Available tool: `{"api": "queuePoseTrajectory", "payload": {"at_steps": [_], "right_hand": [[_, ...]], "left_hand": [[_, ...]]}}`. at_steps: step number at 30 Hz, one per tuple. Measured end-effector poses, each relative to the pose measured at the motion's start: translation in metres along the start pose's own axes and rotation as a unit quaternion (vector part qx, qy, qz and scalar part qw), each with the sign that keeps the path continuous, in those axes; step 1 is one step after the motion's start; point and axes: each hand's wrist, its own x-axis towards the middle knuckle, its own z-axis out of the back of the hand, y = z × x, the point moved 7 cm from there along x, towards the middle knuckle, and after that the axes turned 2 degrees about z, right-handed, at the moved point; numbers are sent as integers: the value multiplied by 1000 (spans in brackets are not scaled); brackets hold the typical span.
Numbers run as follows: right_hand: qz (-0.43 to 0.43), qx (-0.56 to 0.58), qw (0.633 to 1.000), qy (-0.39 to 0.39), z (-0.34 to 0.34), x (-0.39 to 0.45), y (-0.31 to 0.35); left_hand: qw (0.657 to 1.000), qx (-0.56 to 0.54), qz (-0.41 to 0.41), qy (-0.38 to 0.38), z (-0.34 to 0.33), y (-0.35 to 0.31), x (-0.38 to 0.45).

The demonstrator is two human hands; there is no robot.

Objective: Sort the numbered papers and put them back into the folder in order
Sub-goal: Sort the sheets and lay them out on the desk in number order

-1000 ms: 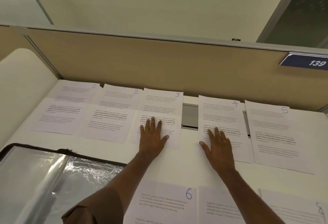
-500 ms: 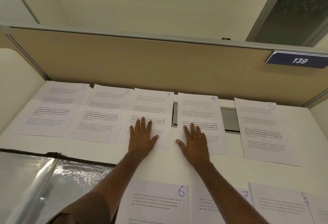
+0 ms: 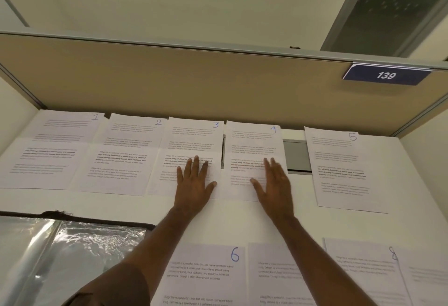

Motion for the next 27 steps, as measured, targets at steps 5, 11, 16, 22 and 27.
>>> {"api": "queuePoseTrajectory", "payload": {"at_steps": [5,11,16,22,27], "right_hand": [[-93,-74,992,-31,36,-7,-85],[-167,-106,980,19,40,-20,-124],[-147,-98,984,29,32,-25,-118],[-129,-76,988,27,26,-23,-97],[-111,-62,991,37,24,-21,-87]], "left_hand": [[998,-5,-55,-16,-11,-46,-5],[996,-11,-88,-5,-22,-88,-11],[995,5,-103,-4,-27,-107,-14],[994,4,-108,-13,-27,-117,-16],[993,11,-116,-28,-22,-118,-19]]}}
